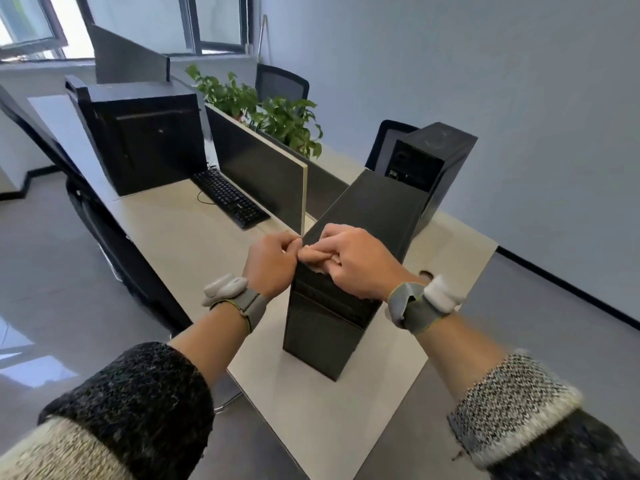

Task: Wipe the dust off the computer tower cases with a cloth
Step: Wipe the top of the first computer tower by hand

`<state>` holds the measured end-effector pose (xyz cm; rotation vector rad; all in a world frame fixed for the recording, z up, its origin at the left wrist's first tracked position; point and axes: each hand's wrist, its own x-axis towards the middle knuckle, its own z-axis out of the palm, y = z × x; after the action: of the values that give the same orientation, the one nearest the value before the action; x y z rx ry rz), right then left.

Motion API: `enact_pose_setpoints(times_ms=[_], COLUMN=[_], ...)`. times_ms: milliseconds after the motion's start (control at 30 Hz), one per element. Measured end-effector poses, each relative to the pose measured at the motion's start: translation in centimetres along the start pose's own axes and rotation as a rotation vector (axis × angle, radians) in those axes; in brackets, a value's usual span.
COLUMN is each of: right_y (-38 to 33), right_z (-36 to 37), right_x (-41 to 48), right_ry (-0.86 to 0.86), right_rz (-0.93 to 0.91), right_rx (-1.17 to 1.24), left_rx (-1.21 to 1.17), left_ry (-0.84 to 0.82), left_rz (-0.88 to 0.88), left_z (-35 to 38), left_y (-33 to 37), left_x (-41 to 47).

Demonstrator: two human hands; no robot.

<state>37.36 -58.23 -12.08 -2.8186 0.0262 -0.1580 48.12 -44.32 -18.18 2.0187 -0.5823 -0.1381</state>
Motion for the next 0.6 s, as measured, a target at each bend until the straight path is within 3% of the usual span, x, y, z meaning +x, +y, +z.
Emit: enact_pose_setpoints(times_ms=[67,167,200,267,433,500,600], right_y=[0.2,2.6,2.8,2.1,-0.6,0.7,4.2], right_z=[-0.8,-1.3,-1.0,0.2,0.6,-1.3,-3.0], right_x=[0.2,1.5,1.6,1.4,-2.2,-2.5,-1.8], right_ry=[-0.015,0.266,0.289,0.229,0.111,0.043,0.193], right_rz=[-0.004,0.242,0.327,0.347,0.093,0.12,0.309], right_rx=[0.009,-0.076,-0.126,-0.193,-0.071,-0.011,-0.096], left_rx=[-0.006,-0.002,0.003,0.03,0.061,0.053,0.088], left_ry=[0.003,0.004,0.005,0.004,0.021,0.025,0.003], left_rz=[-0.001,0.016,0.024,0.04,0.079,0.072,0.105], left_z=[-0.2,-0.5,-0.6,-0.6,-0.5,-0.3,0.3], left_y=[-0.2,-0.5,-0.5,-0.6,-0.5,-0.2,0.4], left_x=[-0.4,-1.0,-1.1,-1.1,-0.9,-0.9,-1.0])
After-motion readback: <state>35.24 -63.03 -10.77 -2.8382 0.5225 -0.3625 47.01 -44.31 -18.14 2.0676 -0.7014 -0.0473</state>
